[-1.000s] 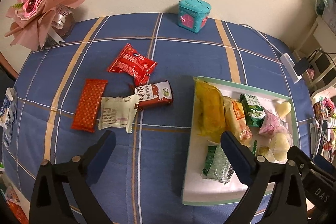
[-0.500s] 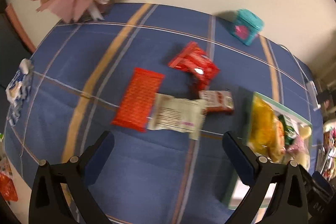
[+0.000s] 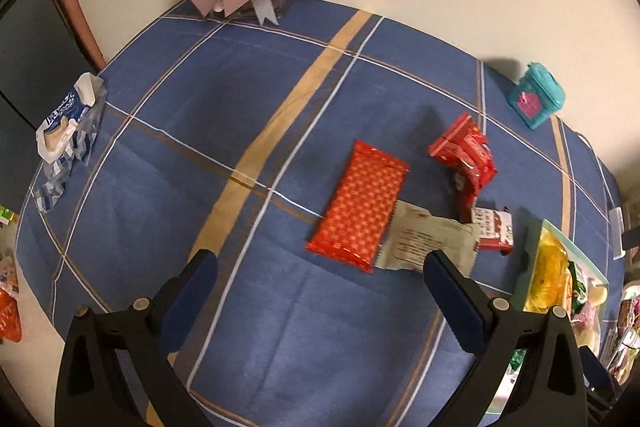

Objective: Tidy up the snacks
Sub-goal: 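Lower the left tool onto the red patterned wafer bar and grasp it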

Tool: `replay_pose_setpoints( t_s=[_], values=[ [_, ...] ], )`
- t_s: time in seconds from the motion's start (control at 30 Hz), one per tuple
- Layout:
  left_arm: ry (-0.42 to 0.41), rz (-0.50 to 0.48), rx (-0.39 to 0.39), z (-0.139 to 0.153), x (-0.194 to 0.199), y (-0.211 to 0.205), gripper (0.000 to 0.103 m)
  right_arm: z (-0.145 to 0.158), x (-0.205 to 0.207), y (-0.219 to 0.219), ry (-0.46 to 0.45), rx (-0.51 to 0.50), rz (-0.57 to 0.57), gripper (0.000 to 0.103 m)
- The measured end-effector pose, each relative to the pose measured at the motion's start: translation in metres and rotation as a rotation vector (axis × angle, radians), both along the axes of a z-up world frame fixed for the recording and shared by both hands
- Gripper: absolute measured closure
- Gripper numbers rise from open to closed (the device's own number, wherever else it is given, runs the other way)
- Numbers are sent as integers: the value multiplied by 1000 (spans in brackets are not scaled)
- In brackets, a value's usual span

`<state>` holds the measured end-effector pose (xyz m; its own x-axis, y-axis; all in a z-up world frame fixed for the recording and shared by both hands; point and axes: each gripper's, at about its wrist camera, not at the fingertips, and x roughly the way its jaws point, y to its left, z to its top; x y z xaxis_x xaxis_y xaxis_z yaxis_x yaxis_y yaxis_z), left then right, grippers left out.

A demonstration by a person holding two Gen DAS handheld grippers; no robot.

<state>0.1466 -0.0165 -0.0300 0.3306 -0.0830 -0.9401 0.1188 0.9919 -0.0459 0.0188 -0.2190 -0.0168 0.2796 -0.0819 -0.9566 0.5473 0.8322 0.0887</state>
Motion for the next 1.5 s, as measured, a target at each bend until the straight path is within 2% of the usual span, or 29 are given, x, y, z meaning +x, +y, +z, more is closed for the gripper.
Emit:
replay_pose_setpoints(
  t_s=[0.33,0.87,1.03,1.17,1.33,1.5],
  values=[
    [68,14,25,-30,17,4,1,-25,30,17,16,-10,57,0],
    [42,50,21,-46,39,9,1,-50,75,47,0,-25,155,0],
    [46,76,13,-51,44,15,1,-53,85,46,-12,-55,132,0],
    [51,86,2,-54,47,17,1,-49,93,38,-30,-124,96,0],
    [50,82,1,-57,51,12,1,-54,102,32,-38,-83,77,0],
    [42,120,9,-62,59,21,1,-64,112,42,-30,-67,112,0]
  ],
)
